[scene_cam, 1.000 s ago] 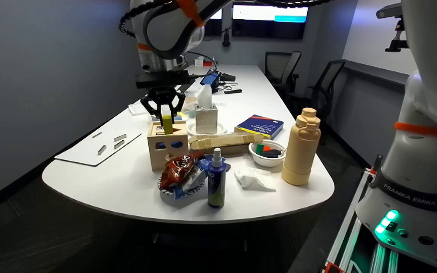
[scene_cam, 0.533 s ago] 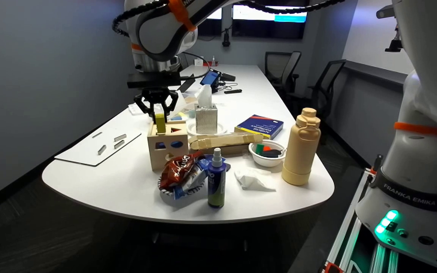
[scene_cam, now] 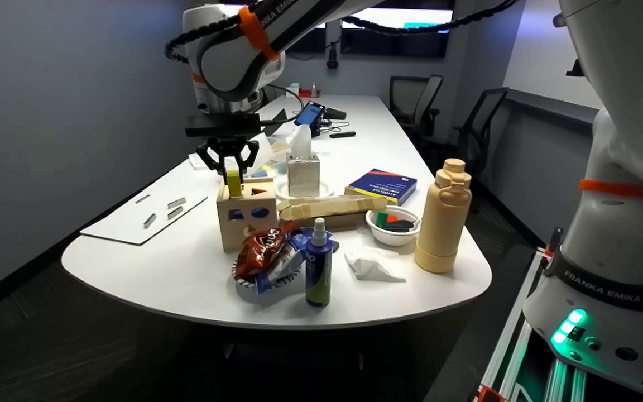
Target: Remove the yellow block from the white plate and put it inside the shape sorter through the square opening
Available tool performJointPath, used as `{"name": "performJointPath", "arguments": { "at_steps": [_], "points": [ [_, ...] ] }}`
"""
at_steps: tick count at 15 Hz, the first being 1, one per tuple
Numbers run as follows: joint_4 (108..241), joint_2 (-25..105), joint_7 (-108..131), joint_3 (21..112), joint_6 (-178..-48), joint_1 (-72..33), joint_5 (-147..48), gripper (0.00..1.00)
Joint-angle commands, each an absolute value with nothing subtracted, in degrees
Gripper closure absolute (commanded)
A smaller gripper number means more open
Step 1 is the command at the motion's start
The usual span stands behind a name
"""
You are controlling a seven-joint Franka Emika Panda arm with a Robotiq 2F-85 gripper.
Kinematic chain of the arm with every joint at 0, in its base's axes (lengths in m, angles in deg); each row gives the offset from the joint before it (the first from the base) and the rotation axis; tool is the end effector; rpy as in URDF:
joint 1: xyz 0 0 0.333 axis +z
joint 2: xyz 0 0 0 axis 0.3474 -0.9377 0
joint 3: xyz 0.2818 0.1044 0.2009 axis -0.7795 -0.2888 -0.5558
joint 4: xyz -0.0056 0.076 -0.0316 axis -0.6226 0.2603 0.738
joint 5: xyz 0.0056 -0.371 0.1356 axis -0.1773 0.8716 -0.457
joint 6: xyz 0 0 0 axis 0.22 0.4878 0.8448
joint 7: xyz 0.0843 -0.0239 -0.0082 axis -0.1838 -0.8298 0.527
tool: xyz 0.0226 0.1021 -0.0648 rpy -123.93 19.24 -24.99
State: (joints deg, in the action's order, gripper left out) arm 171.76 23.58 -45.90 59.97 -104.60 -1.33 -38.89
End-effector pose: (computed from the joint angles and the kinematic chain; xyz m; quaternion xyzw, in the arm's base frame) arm 0.6852 0.2538 0.3386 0.9530 -0.2895 0.0786 0.0415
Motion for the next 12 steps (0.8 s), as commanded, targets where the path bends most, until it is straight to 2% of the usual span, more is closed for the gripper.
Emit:
{"name": "performJointPath", "arguments": {
  "at_steps": [1,12],
  "points": [
    [167.8,20.9,-46.8,61.2,-103.6,-0.2,-39.2,0.92],
    [167.5,20.2,-46.9,62.3,-102.7,-0.1,-39.2,0.92]
  ]
}}
